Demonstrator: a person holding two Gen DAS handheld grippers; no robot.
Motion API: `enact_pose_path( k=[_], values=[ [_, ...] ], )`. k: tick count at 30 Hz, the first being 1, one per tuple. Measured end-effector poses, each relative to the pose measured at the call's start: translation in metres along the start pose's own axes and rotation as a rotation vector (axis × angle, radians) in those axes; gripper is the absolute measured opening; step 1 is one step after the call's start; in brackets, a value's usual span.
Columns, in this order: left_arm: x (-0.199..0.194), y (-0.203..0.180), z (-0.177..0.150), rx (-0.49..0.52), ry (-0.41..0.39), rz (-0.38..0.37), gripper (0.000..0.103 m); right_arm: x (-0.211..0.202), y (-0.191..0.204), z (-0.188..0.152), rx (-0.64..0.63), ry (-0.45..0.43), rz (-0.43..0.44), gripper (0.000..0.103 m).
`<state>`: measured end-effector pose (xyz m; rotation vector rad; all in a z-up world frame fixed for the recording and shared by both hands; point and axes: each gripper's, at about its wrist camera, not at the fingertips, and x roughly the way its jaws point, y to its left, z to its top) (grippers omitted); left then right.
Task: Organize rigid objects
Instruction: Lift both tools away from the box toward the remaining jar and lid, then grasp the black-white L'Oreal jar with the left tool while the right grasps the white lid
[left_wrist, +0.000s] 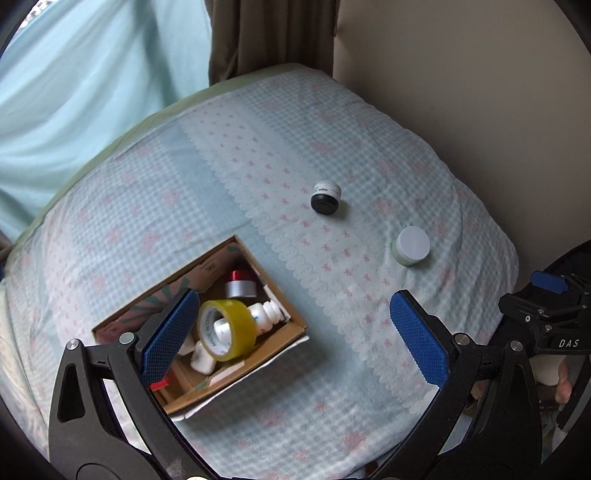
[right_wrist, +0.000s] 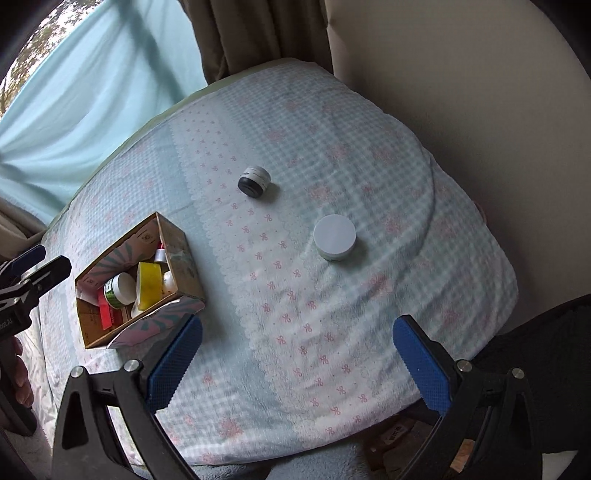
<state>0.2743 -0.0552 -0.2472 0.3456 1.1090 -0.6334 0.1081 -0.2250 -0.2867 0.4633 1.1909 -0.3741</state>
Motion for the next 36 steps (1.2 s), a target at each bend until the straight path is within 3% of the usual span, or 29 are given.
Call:
enact_pose_path(
  k=[8,14,22,28,32,34,36],
  values=[
    [0.110,-0.027,0.083,0.114,0.137,0.023,0.103,0.076,-0.037,0.038,0.144,0.069,0.015,0.103],
    [0.195,-0.039,0.121,0.183,0.234,0.038,0.103,0.128,-0.047,0.053,0.246,0.094,0.010,0.103],
    [0.296,-0.051,0.140,0.250,0.349,0.060,0.103,0.183,-0.050,0.069,0.337,0.071,-0.026,0.103],
    [0.336,-0.059,0.144,0.291,0.407,0.079,0.101,0.221,-0.055,0.073,0.352,0.112,-0.053,0.103],
    [0.356,-0.059,0.143,0.303,0.456,0.090,0.094,0.247,-0.055,0.080,0.319,0.158,-0.065,0.102],
    [0.363,-0.058,0.142,0.304,0.483,0.085,0.084,0.257,-0.052,0.083,0.282,0.176,-0.076,0.091],
    [0.368,-0.061,0.140,0.299,0.504,0.070,0.081,0.263,-0.051,0.085,0.251,0.198,-0.117,0.084]
  ],
)
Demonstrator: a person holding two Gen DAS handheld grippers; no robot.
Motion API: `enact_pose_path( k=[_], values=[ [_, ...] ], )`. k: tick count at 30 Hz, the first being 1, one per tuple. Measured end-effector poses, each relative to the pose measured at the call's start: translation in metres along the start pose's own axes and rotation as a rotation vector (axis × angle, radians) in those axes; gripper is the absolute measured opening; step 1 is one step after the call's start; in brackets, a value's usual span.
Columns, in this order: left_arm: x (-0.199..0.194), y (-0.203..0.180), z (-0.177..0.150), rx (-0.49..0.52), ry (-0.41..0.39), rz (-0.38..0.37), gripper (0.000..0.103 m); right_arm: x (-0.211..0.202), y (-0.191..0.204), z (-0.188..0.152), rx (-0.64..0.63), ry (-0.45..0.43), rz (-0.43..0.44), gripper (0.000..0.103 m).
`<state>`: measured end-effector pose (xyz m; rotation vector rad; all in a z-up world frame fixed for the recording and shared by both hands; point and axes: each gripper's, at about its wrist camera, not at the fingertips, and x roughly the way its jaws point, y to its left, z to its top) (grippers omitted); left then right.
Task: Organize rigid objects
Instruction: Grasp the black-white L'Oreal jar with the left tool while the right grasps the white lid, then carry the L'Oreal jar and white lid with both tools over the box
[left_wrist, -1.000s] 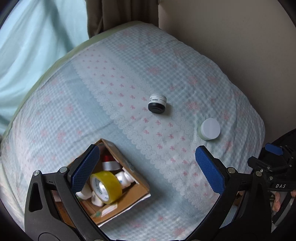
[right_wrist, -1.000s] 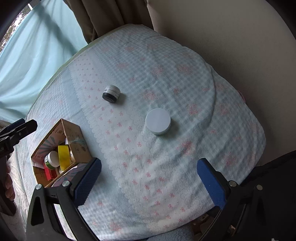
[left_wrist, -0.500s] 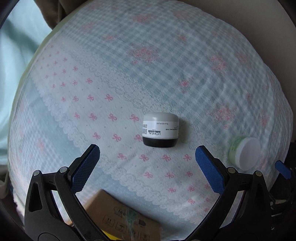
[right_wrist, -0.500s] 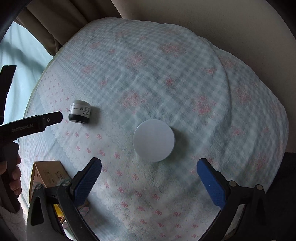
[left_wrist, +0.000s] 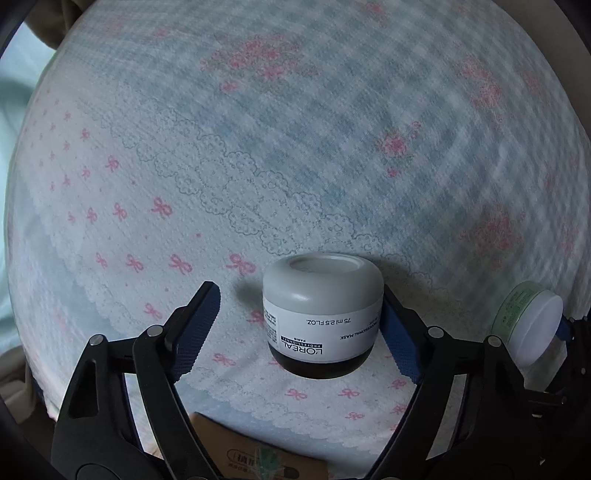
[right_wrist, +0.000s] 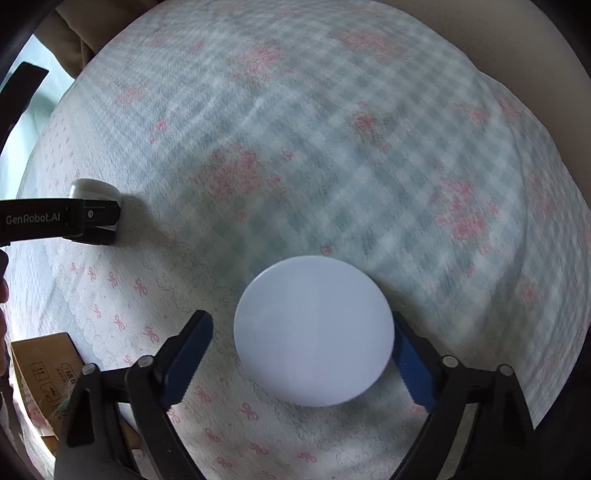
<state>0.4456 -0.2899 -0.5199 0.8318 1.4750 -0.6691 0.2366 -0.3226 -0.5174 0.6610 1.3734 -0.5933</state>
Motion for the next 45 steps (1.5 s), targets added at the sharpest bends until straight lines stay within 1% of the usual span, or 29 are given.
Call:
enact_pose_path(
  k=[1,2,3,8,11,13,16,20,25,30,35,39,45],
  values=[
    [0.002,0.001,0.000,0.002,0.003,-0.017,0.075,0.001,0.000,0.000,-0.008,0.003,-0.022,0.077],
    [0.004,0.001,0.000,0.005,0.002,-0.037,0.069,0.002,0.000,-0.002,-0.015,0.002,-0.044,0.073],
    [0.005,-0.002,0.000,0.009,0.001,-0.053,0.053,0.003,0.000,-0.003,-0.021,0.001,-0.053,0.068],
    [0.009,-0.024,0.006,0.038,-0.003,-0.011,0.053,0.006,0.006,-0.005,-0.061,0.012,-0.079,0.068],
    [0.001,-0.028,0.008,0.025,-0.013,-0.017,0.053,0.010,0.016,-0.004,-0.066,0.015,-0.072,0.067],
    [-0.006,-0.026,0.004,0.012,-0.023,-0.021,0.053,0.010,0.021,-0.004,-0.078,0.018,-0.071,0.067],
    [-0.017,-0.025,-0.002,-0.012,-0.040,-0.033,0.053,0.003,0.018,-0.003,-0.075,0.016,-0.048,0.067],
    [-0.047,-0.027,-0.013,-0.047,-0.085,-0.050,0.053,-0.021,0.012,0.001,-0.060,-0.015,-0.039,0.067],
    [-0.101,-0.026,-0.034,-0.090,-0.166,-0.066,0.053,-0.067,0.010,0.004,-0.080,-0.082,-0.032,0.067],
    [-0.163,-0.016,-0.075,-0.166,-0.255,-0.105,0.053,-0.132,0.010,0.003,-0.136,-0.164,-0.014,0.067],
    [-0.215,0.009,-0.127,-0.217,-0.353,-0.095,0.053,-0.204,0.025,-0.007,-0.229,-0.252,0.006,0.067],
    [-0.249,0.039,-0.184,-0.298,-0.402,-0.132,0.053,-0.255,0.048,-0.025,-0.304,-0.320,0.004,0.067],
    [-0.272,0.081,-0.273,-0.378,-0.474,-0.118,0.053,-0.306,0.092,-0.060,-0.405,-0.375,0.037,0.066]
  ],
)
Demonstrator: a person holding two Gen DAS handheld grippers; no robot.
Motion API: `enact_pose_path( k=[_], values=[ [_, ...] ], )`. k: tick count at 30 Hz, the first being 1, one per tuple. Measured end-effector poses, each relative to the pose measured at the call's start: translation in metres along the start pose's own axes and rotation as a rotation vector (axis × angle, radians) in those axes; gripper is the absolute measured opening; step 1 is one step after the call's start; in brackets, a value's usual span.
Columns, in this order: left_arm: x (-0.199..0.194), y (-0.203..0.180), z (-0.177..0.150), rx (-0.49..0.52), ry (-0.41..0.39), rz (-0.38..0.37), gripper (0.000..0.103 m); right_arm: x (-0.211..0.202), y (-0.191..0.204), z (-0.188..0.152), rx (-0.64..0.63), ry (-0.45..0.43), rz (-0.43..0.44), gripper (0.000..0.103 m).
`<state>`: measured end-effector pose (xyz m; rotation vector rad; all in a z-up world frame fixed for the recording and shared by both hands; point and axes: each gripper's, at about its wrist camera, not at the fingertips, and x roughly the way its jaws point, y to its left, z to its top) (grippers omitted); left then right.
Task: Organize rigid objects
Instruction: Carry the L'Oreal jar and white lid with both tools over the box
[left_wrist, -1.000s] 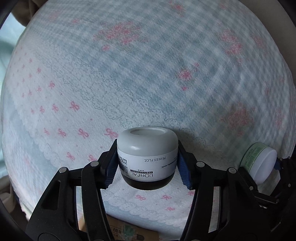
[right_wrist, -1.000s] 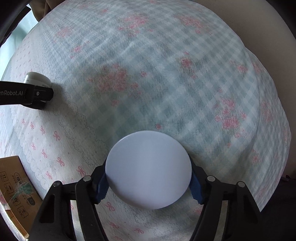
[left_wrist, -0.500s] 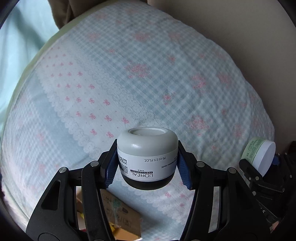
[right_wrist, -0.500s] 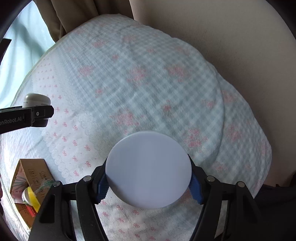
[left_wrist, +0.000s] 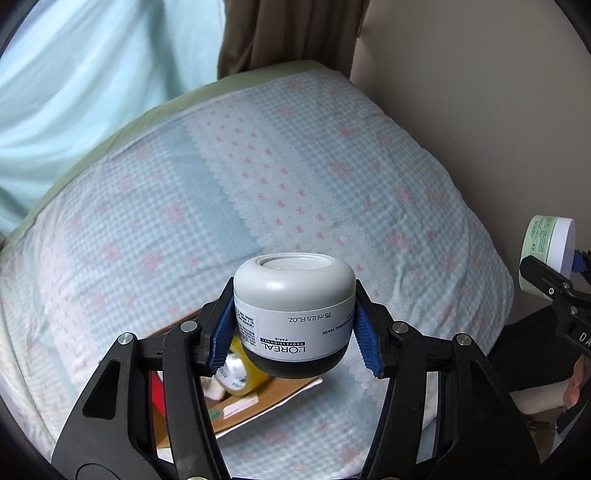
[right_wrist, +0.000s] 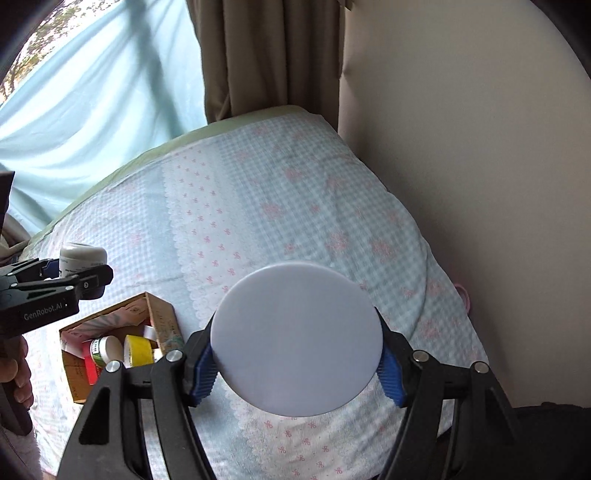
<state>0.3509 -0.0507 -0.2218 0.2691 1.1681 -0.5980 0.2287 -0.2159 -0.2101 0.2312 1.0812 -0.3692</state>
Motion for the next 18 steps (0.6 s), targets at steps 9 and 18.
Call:
enact_pose_path(
  k=[9,18],
  values=[
    [-0.048,0.103,-0.081,-0.126,-0.030,0.056,0.053,-0.024,0.104,-0.014,-0.107,0.007,0.138,0.067],
    [-0.043,0.158,-0.143,-0.247,0.007,0.099,0.053,0.005,0.195,-0.026,-0.219,0.091,0.266,0.067]
  ],
)
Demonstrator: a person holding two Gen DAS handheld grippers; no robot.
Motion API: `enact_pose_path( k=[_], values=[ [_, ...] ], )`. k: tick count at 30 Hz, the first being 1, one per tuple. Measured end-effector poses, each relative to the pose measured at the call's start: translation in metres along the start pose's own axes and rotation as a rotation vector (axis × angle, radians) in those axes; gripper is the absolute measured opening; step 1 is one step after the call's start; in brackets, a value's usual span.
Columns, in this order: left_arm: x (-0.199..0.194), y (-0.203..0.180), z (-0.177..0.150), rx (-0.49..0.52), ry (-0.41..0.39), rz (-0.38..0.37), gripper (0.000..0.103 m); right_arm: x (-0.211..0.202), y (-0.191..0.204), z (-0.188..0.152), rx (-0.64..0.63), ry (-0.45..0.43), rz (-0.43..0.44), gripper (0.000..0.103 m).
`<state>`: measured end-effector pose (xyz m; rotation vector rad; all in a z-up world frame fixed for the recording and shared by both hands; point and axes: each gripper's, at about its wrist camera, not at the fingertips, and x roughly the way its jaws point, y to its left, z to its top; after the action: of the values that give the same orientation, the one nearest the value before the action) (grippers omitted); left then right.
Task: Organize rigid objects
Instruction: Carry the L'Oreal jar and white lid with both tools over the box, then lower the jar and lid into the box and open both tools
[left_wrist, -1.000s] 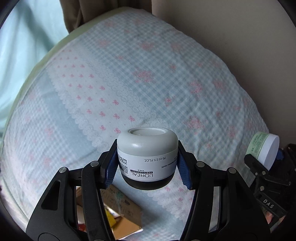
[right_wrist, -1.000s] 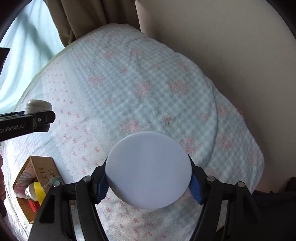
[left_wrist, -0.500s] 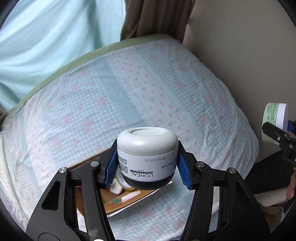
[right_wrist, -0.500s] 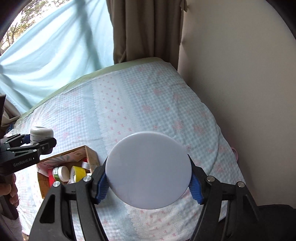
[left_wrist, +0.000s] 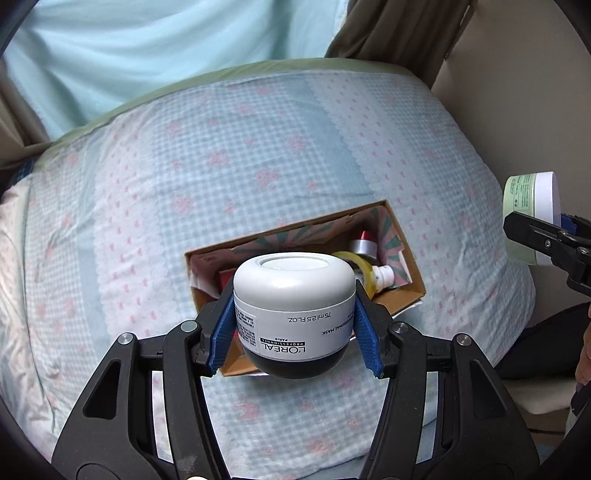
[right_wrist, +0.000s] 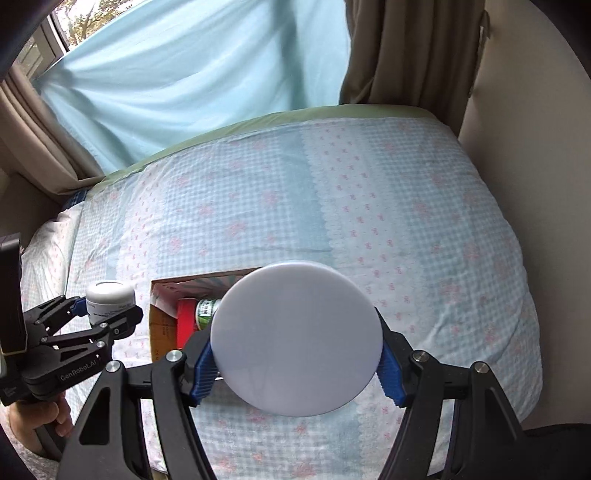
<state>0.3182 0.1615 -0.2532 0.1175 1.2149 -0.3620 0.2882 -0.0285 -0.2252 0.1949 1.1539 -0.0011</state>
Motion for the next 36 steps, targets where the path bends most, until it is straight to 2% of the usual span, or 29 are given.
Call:
enact_pose_path(
  k=[6,12,19,24,28,31,33,34,35,36],
  values=[
    [0.032,0.028,-0.015,-0.113,0.048,0.022,0.053,0.052,0.032,0.009,-0.081,0.074,0.091,0.067],
    [0.084,0.032,-0.022,-0.146,0.145,0.019,0.053,0.103,0.055,0.017,-0.164,0.170,0.134,0.067],
    [0.140,0.025,-0.032,-0.110,0.259,0.037,0.053,0.179,0.055,0.011,-0.200,0.341,0.111,0.067],
    [0.172,0.021,-0.045,-0.134,0.348,0.018,0.053,0.210,0.051,0.007,-0.197,0.396,0.145,0.067],
    [0.182,0.011,-0.047,-0.085,0.370,0.032,0.053,0.220,0.054,0.011,-0.207,0.407,0.174,0.067],
    [0.187,0.010,-0.046,-0.088,0.384,0.040,0.053,0.229,0.059,0.014,-0.217,0.435,0.185,0.067],
    [0.186,0.009,-0.044,-0.080,0.369,0.040,0.053,0.234,0.062,0.016,-0.218,0.442,0.182,0.067],
    [0.185,0.008,-0.042,-0.071,0.363,0.039,0.062,0.236,0.063,0.016,-0.213,0.444,0.186,0.068],
    [0.182,0.007,-0.040,-0.068,0.354,0.044,0.076,0.237,0.062,0.016,-0.205,0.447,0.195,0.070],
    [0.177,0.008,-0.038,-0.073,0.332,0.051,0.103,0.236,0.061,0.017,-0.198,0.446,0.195,0.084]
  ],
)
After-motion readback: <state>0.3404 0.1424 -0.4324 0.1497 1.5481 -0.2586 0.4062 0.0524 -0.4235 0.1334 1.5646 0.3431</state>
